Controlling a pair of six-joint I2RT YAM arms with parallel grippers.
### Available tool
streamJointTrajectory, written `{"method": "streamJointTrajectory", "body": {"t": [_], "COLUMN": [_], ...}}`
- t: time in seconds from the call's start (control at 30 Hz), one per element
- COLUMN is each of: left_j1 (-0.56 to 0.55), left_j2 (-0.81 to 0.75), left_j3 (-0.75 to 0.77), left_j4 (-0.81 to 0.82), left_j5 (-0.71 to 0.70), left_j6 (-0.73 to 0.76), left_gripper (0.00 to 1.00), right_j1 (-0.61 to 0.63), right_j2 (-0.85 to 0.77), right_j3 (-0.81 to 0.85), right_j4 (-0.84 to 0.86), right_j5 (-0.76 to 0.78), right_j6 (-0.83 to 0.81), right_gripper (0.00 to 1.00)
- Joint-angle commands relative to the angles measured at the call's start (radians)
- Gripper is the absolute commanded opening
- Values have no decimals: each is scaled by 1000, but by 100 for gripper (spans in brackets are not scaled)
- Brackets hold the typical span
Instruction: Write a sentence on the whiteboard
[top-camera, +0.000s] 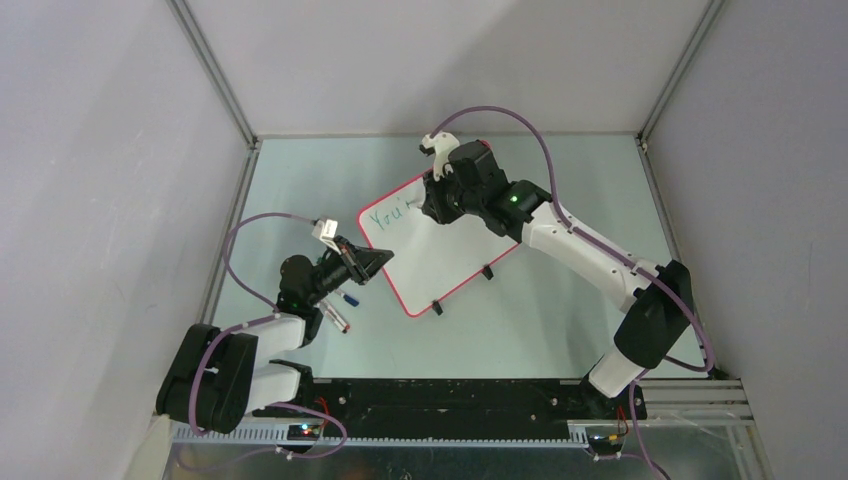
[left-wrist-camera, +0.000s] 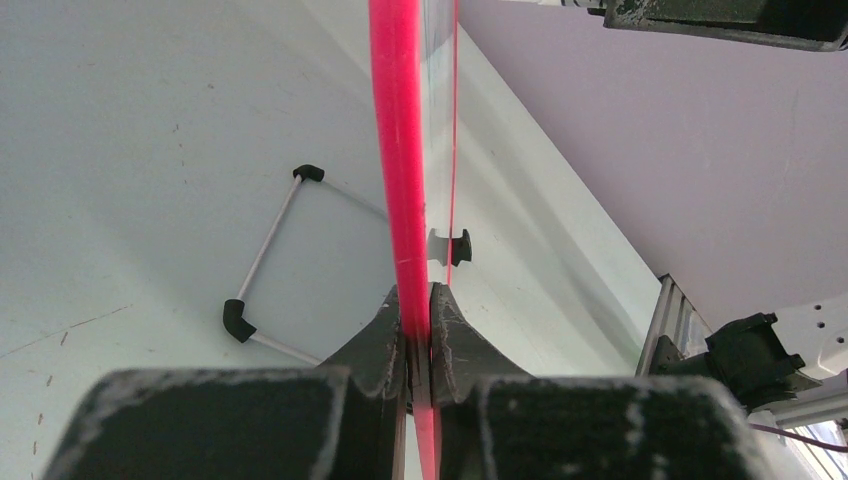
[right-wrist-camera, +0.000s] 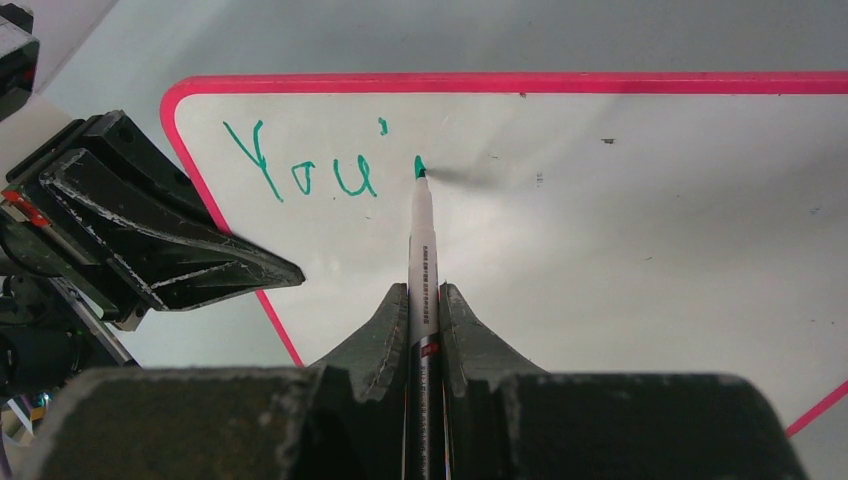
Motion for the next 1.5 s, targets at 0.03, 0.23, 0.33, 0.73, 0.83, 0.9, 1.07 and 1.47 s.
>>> {"method": "streamJointTrajectory", "body": {"t": [0.03,0.23,0.33,0.73,0.83,0.9,1.07,1.47], "left_j1": [-4,-3,-3,-4,-4,-4,-3,-3], "left_j2": [-2,-5,-5,-8,-8,-9,-8,-9], "left_j3": [11,11,9,10,9,10,10,10], "left_j4": [-22,-24,-24,-27,-27,-27,-28,-29], "left_j5": [-8,-8,-9,-10,-10,-9,-9,-10], "left_j6": [111,110,111,112,112,112,111,113], "left_gripper": [4,5,5,5,5,5,5,5], "right_j1": [4,4,2,-1,-4,-6,-9,-15], "right_j2": [11,17,22,25,24,22,22,16], "right_j3": [47,53,60,70,69,69,69,68], "right_j4": [10,10,8,7,5,4,4,3], "right_j5": [9,14,23,45,50,53,57,60], "right_j6": [-13,-13,-12,-5,-5,-4,-4,0], "right_gripper": [0,0,0,0,0,0,0,0]}}
